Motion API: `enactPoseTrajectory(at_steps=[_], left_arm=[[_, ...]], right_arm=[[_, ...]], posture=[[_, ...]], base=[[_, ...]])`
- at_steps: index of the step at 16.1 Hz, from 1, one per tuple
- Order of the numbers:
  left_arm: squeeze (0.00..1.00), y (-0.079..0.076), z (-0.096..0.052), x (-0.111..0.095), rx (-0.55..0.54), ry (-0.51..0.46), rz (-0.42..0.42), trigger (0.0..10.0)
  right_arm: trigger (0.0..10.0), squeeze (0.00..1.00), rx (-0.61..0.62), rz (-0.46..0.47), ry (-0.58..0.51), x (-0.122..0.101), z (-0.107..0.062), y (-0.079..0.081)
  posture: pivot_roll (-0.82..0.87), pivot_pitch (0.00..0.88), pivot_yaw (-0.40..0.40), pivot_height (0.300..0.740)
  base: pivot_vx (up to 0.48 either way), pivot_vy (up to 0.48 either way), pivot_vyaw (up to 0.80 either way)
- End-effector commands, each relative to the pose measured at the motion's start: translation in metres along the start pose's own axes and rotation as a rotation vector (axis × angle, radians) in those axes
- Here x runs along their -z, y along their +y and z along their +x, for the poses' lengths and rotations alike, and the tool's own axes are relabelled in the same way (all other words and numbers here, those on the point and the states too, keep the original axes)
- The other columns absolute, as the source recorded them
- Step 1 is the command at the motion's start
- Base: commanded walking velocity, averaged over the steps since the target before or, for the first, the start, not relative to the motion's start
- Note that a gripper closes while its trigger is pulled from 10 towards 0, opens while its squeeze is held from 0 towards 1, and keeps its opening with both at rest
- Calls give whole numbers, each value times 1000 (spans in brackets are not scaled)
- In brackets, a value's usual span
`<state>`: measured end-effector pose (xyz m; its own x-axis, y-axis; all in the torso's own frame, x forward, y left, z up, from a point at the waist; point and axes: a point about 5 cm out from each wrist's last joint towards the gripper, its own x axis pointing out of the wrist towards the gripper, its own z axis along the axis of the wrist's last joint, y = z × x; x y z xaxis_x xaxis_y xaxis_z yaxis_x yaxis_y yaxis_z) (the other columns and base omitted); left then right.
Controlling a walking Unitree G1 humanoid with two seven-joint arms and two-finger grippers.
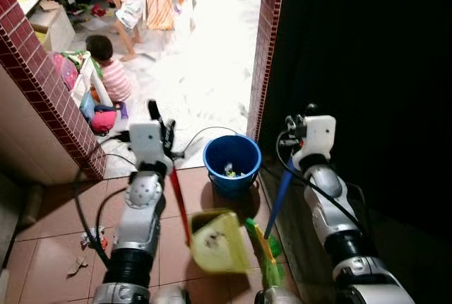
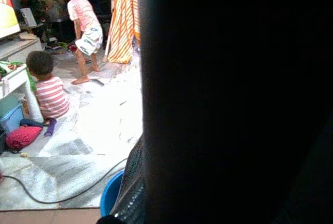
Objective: Sweep floor
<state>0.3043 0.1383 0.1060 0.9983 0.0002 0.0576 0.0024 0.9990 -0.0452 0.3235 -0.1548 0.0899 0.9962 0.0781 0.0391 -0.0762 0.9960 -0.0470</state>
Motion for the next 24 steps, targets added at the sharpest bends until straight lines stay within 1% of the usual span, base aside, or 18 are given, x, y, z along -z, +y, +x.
enactPoseTrajectory(at_steps=[1,2,3,4,6,8,9,11,13,15,17,18,19,20,21,22,23,24], left_arm=[[0,9,5,-33,-39,-136,2,10000],[0,13,5,-38,-55,-150,6,10000],[0,19,5,-44,-78,-168,13,10000],[0,29,4,-52,-126,-195,43,10000],[0,48,2,-60,-215,-219,87,10000],[0,60,5,-66,-267,-230,113,10000],[0,62,8,-70,-273,-243,108,10000],[0,63,17,-87,-274,-289,92,10000],[0,63,27,-109,-276,-364,101,10000],[0,57,35,-123,-258,-418,99,10000],[0,47,43,-130,-230,-448,104,10000],[0,39,47,-134,-208,-463,105,10000],[0,34,49,-136,-195,-473,93,10000],[0,20,54,-140,-157,-493,71,10000],[0,16,56,-142,-145,-501,66,10000],[0,10,57,-143,-127,-513,61,10000],[0,0,59,-146,-97,-532,65,10000],[0,-7,61,-145,-76,-532,76,10000]], right_arm=[[10000,0,5,-77,-38,-8,1,-8],[10000,0,13,-77,-19,-4,-1,-12],[10000,0,26,-96,8,1,-4,-17],[10000,0,34,-112,31,6,-6,-22],[10000,0,30,-115,36,8,-7,-21],[10000,0,14,-123,38,9,-6,-16],[10000,0,10,-123,36,8,-6,-14],[10000,0,6,-117,36,9,-5,-13],[10000,0,3,-112,38,9,-5,-11],[10000,0,-10,-101,45,11,-6,-7],[10000,0,-51,-44,22,8,-7,1],[10000,0,-78,-29,5,6,-7,6],[10000,0,-87,-35,-7,4,-8,8],[10000,0,-89,-34,5,6,-9,10],[10000,0,-87,-25,8,7,-9,11],[10000,0,-91,-30,7,7,-9,11],[10000,0,-97,-23,5,6,-10,12],[10000,0,-98,-36,0,5,-10,11]], posture=[[-24,0,38,740],[-21,0,33,740],[-14,0,28,740],[-11,0,26,740],[-6,0,24,740],[-5,0,23,740],[-5,0,23,740],[-8,0,23,740],[-13,0,25,740],[-16,0,25,740],[-24,0,30,740],[-24,0,30,740],[-26,0,31,740],[-27,0,31,740],[-27,0,31,740],[-31,0,32,740],[-35,0,34,740],[-37,0,35,740]], base=[[0,0,0],[0,0,0],[0,0,0],[0,0,0],[0,0,0],[0,0,0],[0,0,0],[0,0,0],[0,0,0],[0,0,0],[0,0,0],[0,0,0],[0,0,0],[0,0,0],[0,0,0],[0,0,-800],[0,0,-800],[244,0,0]])
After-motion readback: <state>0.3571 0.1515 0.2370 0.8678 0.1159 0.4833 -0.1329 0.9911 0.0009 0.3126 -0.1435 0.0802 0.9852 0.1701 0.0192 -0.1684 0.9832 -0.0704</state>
